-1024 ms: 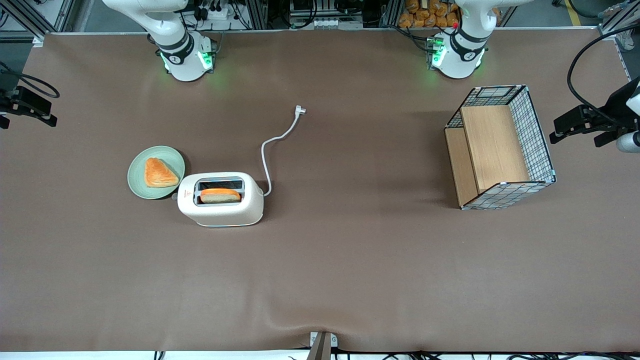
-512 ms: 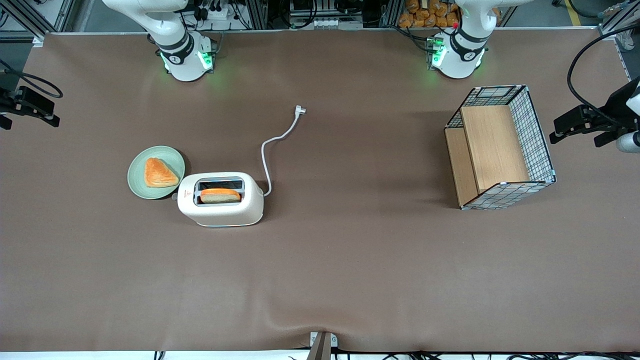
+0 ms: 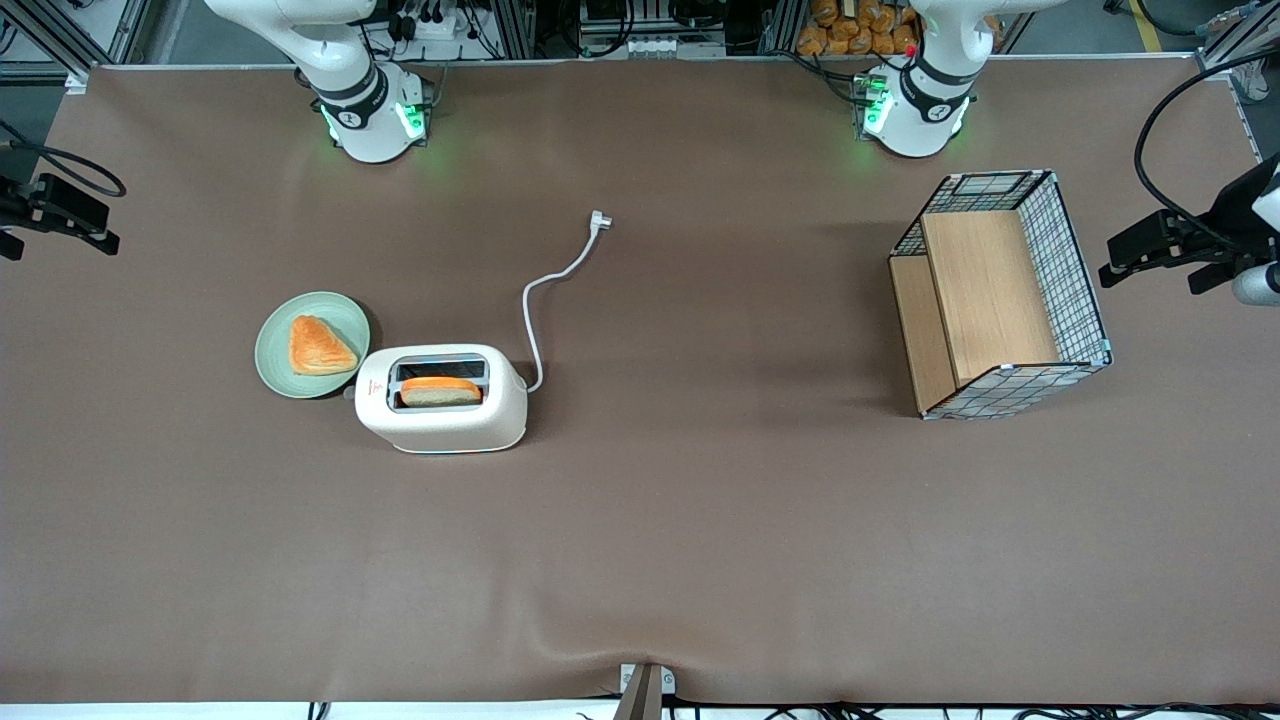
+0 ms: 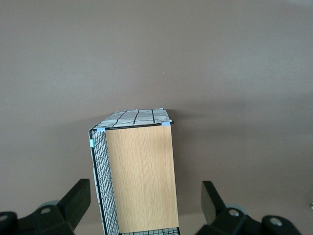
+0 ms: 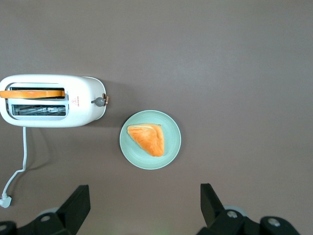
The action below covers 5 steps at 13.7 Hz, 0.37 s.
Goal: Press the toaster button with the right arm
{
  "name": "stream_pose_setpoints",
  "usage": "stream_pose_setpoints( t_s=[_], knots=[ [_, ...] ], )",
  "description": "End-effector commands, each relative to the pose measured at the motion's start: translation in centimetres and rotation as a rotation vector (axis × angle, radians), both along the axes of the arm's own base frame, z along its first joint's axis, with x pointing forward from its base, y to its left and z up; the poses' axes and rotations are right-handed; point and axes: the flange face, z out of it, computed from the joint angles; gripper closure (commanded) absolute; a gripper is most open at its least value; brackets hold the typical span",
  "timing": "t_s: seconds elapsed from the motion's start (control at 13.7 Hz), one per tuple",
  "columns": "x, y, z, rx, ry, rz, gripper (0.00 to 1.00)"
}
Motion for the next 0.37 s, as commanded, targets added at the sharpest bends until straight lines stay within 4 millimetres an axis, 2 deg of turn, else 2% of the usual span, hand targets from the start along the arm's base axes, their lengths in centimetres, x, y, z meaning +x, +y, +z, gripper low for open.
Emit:
stream_pose_setpoints(
  t_s=[0.0,0.29],
  knots=[
    [0.0,-0.64,0.04,-0.023,-0.004,-0.01,0.0],
    [0.33,-0.74,-0.47,-0.024,0.005,-0.012,0.0]
  ],
)
